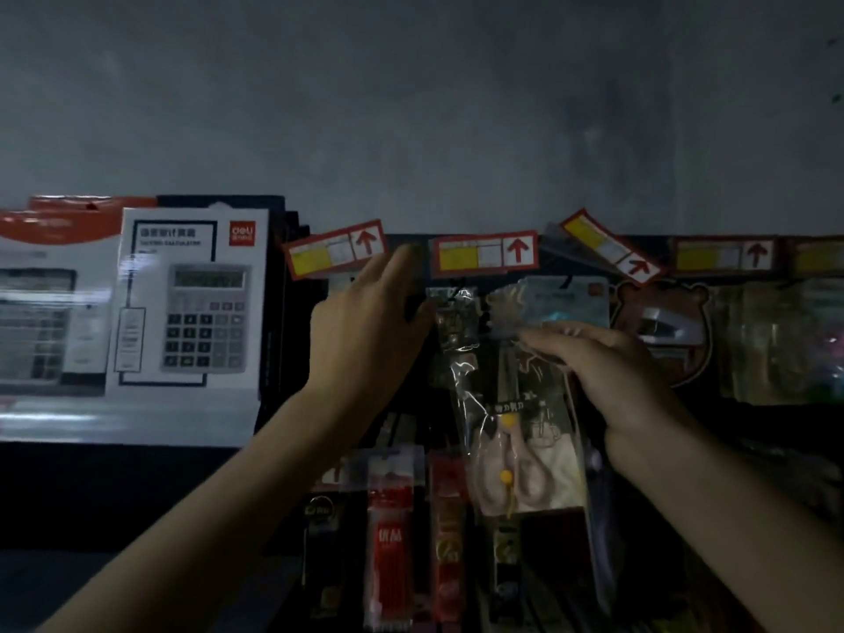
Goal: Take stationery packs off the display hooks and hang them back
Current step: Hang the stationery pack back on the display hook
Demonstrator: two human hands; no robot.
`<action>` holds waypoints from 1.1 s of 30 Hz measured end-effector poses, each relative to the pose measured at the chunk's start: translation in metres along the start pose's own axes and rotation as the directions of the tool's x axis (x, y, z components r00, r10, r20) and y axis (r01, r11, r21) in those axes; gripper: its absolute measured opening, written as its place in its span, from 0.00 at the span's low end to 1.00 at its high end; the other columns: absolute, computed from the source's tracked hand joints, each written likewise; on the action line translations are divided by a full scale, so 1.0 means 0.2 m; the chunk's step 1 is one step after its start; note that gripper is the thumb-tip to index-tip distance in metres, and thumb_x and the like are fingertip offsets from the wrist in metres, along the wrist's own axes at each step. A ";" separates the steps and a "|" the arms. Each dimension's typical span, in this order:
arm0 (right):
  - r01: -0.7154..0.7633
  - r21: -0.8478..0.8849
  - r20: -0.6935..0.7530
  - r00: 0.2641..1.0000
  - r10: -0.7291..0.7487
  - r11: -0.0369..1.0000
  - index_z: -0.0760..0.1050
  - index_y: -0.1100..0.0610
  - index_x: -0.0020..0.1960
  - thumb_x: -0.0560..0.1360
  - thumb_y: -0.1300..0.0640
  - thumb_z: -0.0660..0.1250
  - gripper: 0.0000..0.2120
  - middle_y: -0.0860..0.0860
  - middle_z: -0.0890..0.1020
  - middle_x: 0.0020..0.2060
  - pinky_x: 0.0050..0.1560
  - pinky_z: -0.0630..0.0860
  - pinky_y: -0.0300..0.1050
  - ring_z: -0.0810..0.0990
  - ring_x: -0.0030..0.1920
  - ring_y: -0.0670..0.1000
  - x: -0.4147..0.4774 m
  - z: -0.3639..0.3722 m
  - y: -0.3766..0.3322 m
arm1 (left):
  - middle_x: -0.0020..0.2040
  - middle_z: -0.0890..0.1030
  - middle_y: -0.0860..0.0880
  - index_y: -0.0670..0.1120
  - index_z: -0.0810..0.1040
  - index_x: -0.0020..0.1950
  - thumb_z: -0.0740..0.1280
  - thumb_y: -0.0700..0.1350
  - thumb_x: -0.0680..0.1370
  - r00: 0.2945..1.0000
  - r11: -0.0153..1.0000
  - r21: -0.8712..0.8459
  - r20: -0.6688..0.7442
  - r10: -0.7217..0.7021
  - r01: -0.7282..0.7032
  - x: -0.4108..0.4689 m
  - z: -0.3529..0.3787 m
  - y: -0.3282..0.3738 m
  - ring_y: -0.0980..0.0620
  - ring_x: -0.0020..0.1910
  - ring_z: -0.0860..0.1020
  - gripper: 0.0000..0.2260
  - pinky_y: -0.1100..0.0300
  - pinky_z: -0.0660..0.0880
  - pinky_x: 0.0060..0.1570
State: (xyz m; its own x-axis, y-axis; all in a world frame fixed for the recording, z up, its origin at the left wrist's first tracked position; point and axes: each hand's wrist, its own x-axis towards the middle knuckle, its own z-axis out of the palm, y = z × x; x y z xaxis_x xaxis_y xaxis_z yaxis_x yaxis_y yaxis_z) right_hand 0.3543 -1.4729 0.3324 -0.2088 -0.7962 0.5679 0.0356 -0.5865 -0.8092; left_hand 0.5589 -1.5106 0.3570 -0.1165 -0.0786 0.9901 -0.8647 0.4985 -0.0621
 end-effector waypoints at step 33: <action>-0.168 0.082 -0.026 0.985 0.170 0.982 0.83 0.57 0.51 0.75 0.56 0.75 0.07 0.55 0.88 0.45 0.49 0.83 0.53 0.86 0.46 0.57 0.34 0.22 -0.03 | 0.54 0.85 0.50 0.49 0.83 0.60 0.70 0.47 0.82 0.982 0.999 -0.015 0.184 0.034 -0.032 0.49 -0.02 -0.07 0.55 0.42 0.79 0.08 0.61 0.75 0.41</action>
State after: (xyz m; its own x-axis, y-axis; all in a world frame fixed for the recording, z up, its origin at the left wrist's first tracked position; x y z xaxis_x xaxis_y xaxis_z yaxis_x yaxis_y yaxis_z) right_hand 0.3835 -1.5294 0.3832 -0.2250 -0.8802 0.4178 0.1501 -0.4550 -0.8778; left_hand 0.5614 -1.5209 0.4561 -0.2343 -0.2194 0.9471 -0.8532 0.5134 -0.0921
